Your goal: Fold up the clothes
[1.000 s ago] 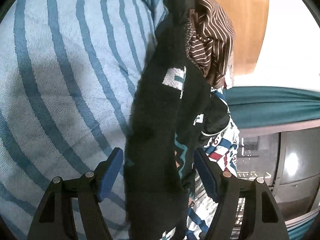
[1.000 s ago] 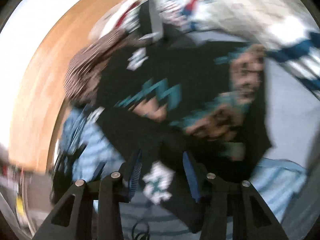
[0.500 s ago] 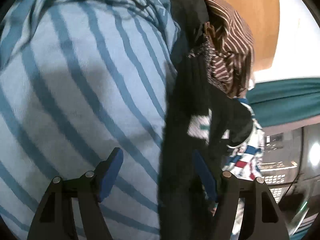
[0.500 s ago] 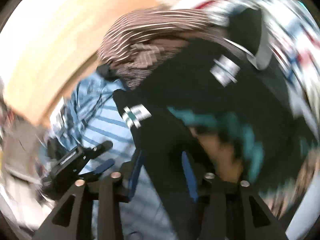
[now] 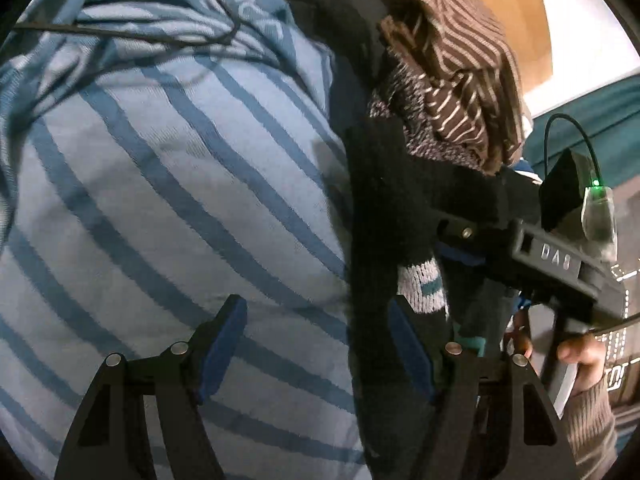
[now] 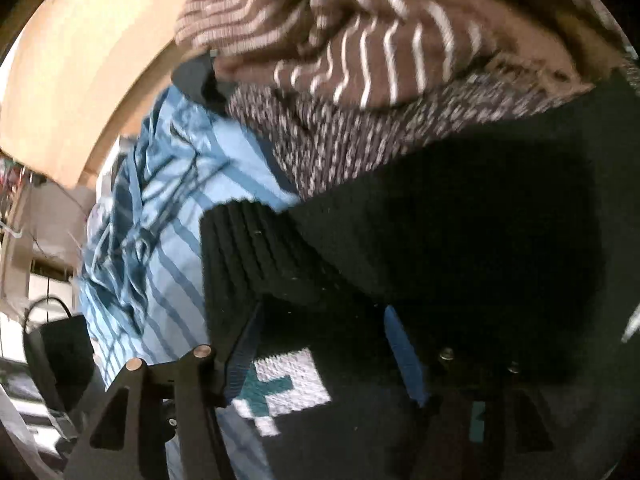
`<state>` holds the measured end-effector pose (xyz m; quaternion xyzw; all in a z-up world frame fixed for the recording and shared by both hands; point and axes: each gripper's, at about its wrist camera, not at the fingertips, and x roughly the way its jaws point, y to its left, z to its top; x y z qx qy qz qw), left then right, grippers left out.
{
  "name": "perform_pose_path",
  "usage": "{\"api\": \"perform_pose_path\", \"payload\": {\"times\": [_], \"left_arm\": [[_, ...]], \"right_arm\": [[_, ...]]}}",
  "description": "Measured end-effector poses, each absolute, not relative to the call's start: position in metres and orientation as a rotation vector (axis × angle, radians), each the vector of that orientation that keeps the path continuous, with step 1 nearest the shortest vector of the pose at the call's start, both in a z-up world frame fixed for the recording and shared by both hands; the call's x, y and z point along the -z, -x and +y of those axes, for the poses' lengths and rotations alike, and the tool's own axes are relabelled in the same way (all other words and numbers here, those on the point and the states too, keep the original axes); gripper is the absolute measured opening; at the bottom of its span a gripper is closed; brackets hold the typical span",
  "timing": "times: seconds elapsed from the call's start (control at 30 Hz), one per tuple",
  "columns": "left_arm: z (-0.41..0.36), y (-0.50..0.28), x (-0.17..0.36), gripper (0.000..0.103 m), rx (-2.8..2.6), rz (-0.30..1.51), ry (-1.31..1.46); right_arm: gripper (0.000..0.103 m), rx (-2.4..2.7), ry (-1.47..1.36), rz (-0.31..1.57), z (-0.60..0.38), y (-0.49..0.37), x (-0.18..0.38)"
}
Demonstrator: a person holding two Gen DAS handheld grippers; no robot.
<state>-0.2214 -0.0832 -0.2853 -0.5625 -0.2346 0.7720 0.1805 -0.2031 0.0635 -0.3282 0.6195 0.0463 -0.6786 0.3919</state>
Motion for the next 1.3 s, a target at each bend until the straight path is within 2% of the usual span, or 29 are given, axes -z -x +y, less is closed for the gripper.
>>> {"api": "perform_pose_path", "payload": {"times": [0.03,0.07,0.13,0.3,0.43,0.5,0.57,0.63,0.67,0.77,0.87,1.1,1.13,1.2,1.23,1.3], "left_arm": [[-0.082,0.223,0.288,0.072,-2.175,-0.669,1.593],[-0.082,0.224,0.29,0.072,-2.17,-0.676,1.597],[-0.08,0.226,0.291,0.072,-2.171,-0.675,1.587],[-0.081,0.225,0.281,0.068,-2.197,-0.657,1.538],[-0.068,0.232,0.275,0.067,-2.202,-0.624,1.509],[-0.056,0.238,0.276,0.058,-2.225,-0.564,1.516],[-0.045,0.255,0.287,0.05,-2.27,-0.507,1.569],[-0.043,0.272,0.291,0.038,-2.279,-0.529,1.605],[-0.046,0.278,0.29,0.036,-2.286,-0.56,1.607],[-0.059,0.288,0.283,0.035,-2.306,-0.642,1.598],[-0.074,0.278,0.276,0.035,-2.285,-0.661,1.609],[-0.099,0.237,0.274,0.035,-2.103,-0.704,1.674],[-0.1,0.233,0.274,0.035,-2.09,-0.711,1.679],[-0.103,0.225,0.274,0.035,-2.069,-0.729,1.676],[-0.104,0.22,0.273,0.035,-2.055,-0.734,1.672],[-0.106,0.211,0.27,0.035,-2.03,-0.747,1.662]], "right_arm": [[0.044,1.728,-1.557,0.137,0.061,0.199,0.33],[0.019,1.732,-1.542,0.157,0.059,0.195,0.332],[0.015,1.755,-1.469,0.221,0.054,0.184,0.323],[0.014,1.854,-1.326,0.192,0.063,0.182,0.285],[0.015,1.951,-1.409,0.228,0.073,0.197,0.301],[0.017,1.982,-1.428,0.198,0.077,0.198,0.309],[0.036,2.033,-1.408,0.127,0.082,0.192,0.307],[0.038,2.084,-1.359,0.05,0.089,0.18,0.295],[0.039,2.109,-1.333,0.012,0.093,0.174,0.289],[0.039,2.179,-1.253,-0.105,0.104,0.156,0.271],[0.037,2.114,-1.288,-0.144,0.111,0.134,0.273],[0.036,2.022,-1.589,-0.127,0.121,0.127,0.333],[0.032,2.025,-1.63,-0.164,0.124,0.131,0.342],[0.033,2.011,-1.683,-0.325,0.134,0.135,0.351],[0.036,2.002,-1.67,-0.41,0.14,0.132,0.346],[0.036,2.017,-1.614,-0.502,0.153,0.123,0.33]]}}
